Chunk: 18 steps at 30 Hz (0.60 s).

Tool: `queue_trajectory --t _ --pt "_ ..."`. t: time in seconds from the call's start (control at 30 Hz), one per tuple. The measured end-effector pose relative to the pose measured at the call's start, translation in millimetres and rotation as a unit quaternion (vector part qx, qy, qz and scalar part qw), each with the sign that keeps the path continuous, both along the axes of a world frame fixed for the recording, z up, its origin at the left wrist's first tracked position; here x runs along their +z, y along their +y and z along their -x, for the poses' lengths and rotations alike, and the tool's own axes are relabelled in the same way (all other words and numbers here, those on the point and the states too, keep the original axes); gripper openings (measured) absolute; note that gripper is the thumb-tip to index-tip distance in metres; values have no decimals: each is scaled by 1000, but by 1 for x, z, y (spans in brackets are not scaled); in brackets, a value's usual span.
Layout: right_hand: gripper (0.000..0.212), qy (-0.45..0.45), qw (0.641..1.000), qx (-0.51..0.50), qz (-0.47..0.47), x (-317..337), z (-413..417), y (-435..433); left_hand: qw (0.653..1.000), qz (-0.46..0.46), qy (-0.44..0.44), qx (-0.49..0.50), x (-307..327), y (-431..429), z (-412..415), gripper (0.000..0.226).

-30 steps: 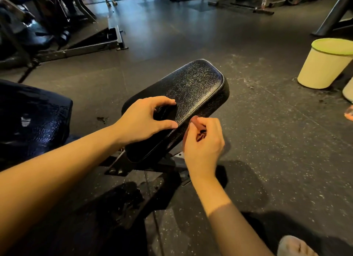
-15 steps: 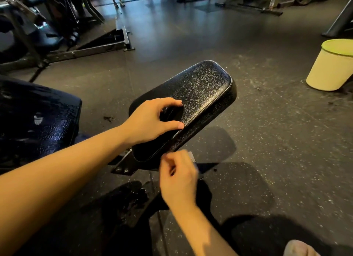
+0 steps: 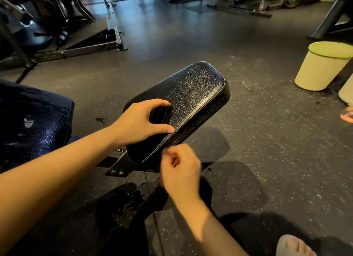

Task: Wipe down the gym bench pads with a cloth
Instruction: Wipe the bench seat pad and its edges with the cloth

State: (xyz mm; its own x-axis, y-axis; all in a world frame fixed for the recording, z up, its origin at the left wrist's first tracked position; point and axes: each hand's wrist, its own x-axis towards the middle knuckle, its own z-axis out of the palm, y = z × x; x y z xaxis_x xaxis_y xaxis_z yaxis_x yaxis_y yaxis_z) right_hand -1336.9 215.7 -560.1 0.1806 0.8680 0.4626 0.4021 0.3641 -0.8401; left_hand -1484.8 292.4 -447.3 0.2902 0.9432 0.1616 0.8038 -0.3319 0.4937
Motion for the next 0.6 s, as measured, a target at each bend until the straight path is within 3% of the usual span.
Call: queue_trajectory --t 0.07,0.17,0.33,0.47,0.6 --pt "13 53 993 -103 -39 28 -34 33 1000 5 -6 -3 -2 -1 0 83" --pt "10 62 985 -144 -68 34 -50 48 1000 13 -11 -1 -2 -1 -1 84" --pt "2 -16 999 32 12 -7 18 -20 1000 20 -6 8 -1 0 0 87" --pt "11 86 991 -84 55 -5 -17 24 1000 20 -3 8 -2 -1 -1 87" --pt "14 116 986 -79 91 4 -7 13 999 32 -7 9 -2 -1 0 90"
